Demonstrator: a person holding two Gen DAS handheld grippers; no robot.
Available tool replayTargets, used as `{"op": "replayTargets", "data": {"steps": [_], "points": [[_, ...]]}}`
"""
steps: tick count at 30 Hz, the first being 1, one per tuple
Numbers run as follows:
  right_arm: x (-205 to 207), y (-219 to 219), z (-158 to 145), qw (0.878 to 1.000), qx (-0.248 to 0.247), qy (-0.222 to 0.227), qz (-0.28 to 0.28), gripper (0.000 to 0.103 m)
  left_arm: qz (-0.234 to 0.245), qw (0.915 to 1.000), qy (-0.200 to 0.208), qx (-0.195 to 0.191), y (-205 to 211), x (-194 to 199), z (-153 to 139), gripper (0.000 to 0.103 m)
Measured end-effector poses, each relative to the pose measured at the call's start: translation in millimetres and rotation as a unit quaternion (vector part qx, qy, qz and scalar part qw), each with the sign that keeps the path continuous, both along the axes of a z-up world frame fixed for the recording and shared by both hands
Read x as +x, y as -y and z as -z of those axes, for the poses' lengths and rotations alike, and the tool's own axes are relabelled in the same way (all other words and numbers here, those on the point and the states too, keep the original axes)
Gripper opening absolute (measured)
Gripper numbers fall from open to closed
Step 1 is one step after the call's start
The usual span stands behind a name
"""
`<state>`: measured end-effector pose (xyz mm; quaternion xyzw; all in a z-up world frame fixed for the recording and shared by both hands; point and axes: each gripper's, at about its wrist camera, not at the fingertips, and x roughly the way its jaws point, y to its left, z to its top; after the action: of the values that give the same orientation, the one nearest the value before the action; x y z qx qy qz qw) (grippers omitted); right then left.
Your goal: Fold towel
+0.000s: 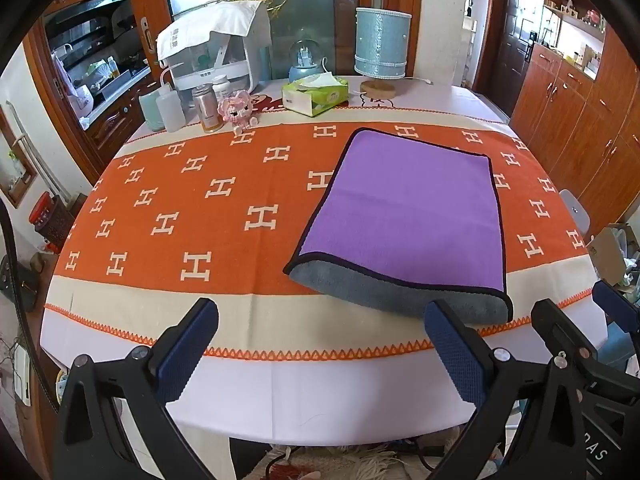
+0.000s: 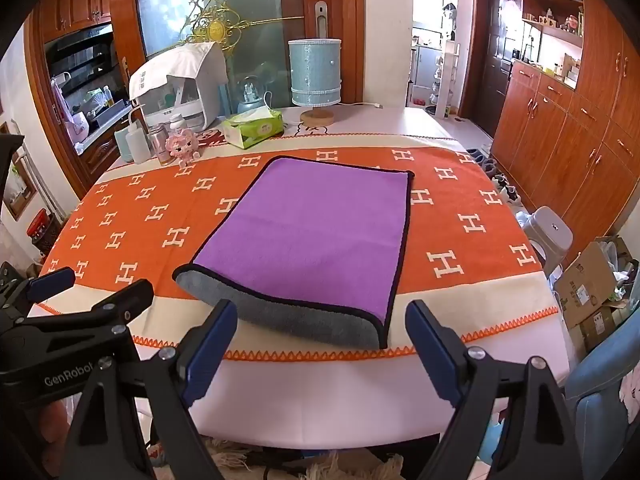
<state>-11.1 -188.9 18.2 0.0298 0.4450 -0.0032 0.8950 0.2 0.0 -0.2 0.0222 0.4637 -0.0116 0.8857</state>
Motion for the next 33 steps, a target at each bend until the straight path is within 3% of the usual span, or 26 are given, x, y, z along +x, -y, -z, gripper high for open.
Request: {"op": "replayTargets", "data": {"steps": [33], "points": [[6.2, -0.9, 2.4, 1.0, 0.001, -0.01, -0.002, 0.087, -0.001, 1.0, -0.004, 0.001, -2.9, -0.1, 0.9, 0.102]]}}
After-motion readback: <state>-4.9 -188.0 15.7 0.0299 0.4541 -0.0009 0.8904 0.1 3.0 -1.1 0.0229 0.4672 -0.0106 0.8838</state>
